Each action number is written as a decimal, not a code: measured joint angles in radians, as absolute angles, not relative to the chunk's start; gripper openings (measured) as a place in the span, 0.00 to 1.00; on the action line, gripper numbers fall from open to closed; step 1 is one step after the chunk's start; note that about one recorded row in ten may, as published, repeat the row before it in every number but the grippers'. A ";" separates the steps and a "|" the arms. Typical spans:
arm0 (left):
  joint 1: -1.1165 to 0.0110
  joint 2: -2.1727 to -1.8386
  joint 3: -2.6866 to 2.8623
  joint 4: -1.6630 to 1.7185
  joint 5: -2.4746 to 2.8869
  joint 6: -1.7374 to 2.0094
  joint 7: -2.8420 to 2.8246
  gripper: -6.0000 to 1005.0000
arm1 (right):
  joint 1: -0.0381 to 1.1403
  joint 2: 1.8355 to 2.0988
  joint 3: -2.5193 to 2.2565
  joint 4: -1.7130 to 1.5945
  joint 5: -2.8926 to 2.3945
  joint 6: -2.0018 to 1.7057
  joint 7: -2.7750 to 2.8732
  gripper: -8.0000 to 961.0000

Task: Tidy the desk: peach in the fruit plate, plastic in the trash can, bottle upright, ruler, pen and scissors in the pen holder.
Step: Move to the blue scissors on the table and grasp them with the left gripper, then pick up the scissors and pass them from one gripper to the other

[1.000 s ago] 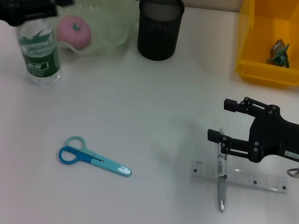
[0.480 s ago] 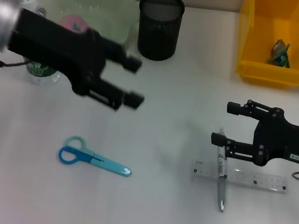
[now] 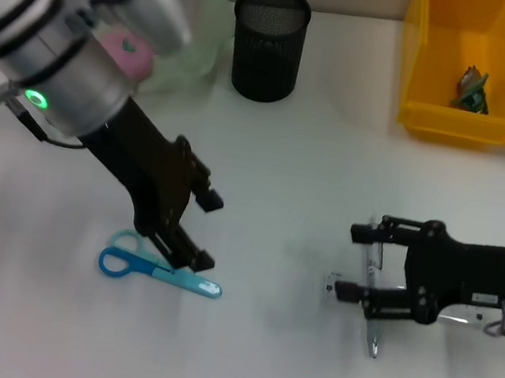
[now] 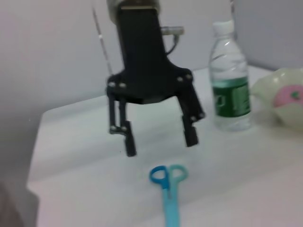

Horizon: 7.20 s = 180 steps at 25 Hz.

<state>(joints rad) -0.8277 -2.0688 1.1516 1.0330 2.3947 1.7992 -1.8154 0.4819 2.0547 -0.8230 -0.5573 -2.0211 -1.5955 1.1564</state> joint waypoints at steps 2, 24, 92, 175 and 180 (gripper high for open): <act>-0.829 -2.070 1.234 1.032 2.409 1.765 -1.837 0.79 | 0.489 2.059 -0.823 -0.559 -2.047 -1.604 1.166 0.83; -0.771 -2.074 1.577 1.023 2.508 1.553 -1.874 0.76 | 0.495 2.068 -0.821 -0.559 -2.068 -1.574 1.201 0.83; -0.689 -2.072 1.500 1.187 2.446 1.544 -1.867 0.25 | 0.481 2.069 -0.714 -0.569 -2.055 -1.595 1.224 0.83; -0.744 -2.081 0.446 -0.334 1.375 1.506 -1.415 0.23 | 0.684 2.092 -0.379 0.235 -1.576 -1.503 -0.031 0.80; -0.744 -2.081 0.445 -0.339 1.376 1.507 -1.409 0.23 | 0.684 2.092 -0.379 0.238 -1.576 -1.502 -0.031 0.71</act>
<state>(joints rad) -0.7439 -2.0815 0.4454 -0.3385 1.3759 1.5072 -1.4093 0.6841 2.0922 -0.3788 0.2381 -1.5755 -1.5024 -0.0308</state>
